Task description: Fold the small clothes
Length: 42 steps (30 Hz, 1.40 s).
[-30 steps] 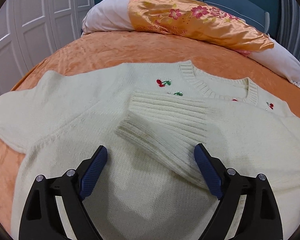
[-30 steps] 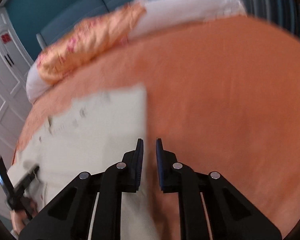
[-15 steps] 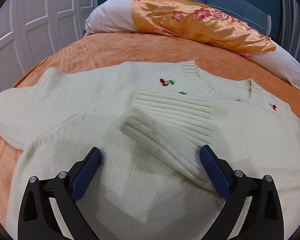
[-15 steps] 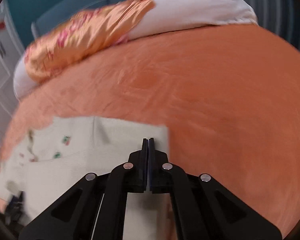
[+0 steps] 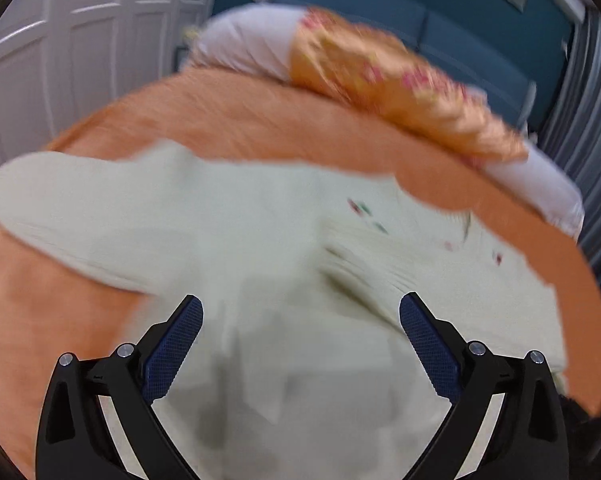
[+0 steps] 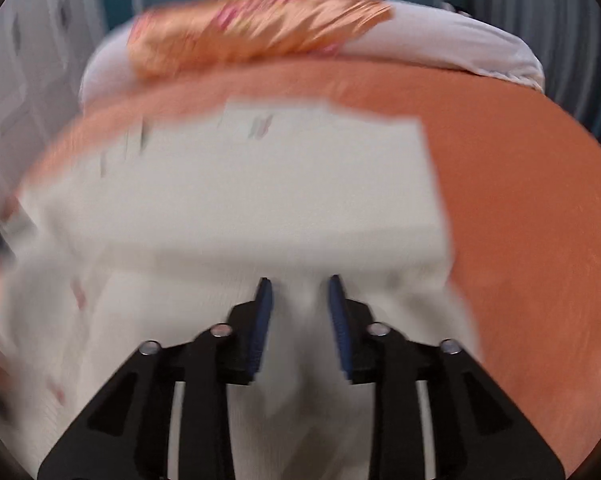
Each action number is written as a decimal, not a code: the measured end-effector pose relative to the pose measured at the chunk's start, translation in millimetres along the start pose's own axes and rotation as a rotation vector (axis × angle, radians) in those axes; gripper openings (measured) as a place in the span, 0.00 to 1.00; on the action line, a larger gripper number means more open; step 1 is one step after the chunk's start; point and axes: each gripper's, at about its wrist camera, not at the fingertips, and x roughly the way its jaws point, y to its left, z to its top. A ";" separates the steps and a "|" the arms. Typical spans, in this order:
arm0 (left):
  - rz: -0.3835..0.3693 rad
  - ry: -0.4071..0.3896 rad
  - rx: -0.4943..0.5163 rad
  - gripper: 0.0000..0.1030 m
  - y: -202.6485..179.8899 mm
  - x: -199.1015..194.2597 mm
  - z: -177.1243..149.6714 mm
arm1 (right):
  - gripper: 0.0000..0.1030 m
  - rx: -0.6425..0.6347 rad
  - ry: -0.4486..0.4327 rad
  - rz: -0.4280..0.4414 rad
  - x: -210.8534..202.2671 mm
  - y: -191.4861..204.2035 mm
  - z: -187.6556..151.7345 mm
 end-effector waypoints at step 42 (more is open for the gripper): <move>-0.224 0.064 0.102 0.55 -166.8 27.4 -45.7 | 0.45 0.180 -0.024 0.199 0.1 -34.1 -6.1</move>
